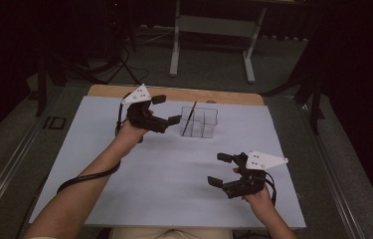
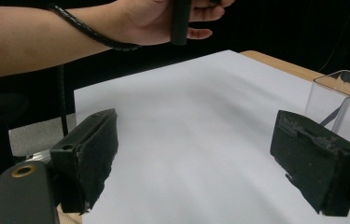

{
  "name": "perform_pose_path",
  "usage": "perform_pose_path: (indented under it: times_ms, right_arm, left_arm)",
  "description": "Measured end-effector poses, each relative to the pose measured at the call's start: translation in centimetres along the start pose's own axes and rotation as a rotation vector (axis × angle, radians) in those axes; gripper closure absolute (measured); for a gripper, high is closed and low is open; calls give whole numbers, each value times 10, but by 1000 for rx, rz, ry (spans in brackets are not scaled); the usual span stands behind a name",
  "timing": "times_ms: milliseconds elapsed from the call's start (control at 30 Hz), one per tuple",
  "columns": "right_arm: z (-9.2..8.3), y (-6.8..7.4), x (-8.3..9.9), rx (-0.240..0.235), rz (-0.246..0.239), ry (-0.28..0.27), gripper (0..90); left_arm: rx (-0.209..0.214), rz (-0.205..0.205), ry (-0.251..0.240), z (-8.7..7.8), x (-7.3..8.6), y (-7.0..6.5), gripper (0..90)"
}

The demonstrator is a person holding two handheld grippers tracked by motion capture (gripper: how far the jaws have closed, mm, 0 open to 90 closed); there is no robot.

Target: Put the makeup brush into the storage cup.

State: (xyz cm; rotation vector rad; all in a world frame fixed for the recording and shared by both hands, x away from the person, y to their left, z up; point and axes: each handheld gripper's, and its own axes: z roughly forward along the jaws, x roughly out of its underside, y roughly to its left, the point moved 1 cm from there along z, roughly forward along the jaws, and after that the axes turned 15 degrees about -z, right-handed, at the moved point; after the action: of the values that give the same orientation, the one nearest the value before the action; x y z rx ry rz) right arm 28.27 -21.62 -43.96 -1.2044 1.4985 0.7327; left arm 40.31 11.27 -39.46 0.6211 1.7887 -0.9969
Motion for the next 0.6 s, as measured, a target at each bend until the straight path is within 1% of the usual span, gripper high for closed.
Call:
perform_pose_path:
  times_ms: [33, 100, 267, 367, 433, 533, 600]
  right_arm:
    - [0, 0, 0, 0, -2, 2, 152]
    - [0, 0, 0, 0, -1, 2, 152]
    - [0, 0, 0, 0, -2, 3, 151]
    - [1, 0, 0, -4, -1, 3, 151]
    - [1, 0, 0, -8, -1, 2, 151]
    - [1, 0, 0, -8, -3, 4, 151]
    - [1, 0, 0, -6, -5, 6, 151]
  left_arm:
    - [6, -9, -5, -3, 0, -1, 24]
    - [-1, -7, -2, -8, 1, -2, 24]
    - [3, -21, -6, -20, 4, -7, 24]
    - [5, -10, -5, -27, 6, -10, 24]
    - [9, -5, 6, -31, 7, -11, 24]
    - [19, -9, -3, -37, 9, -13, 24]
    - [7, 5, -2, -41, 9, -14, 24]
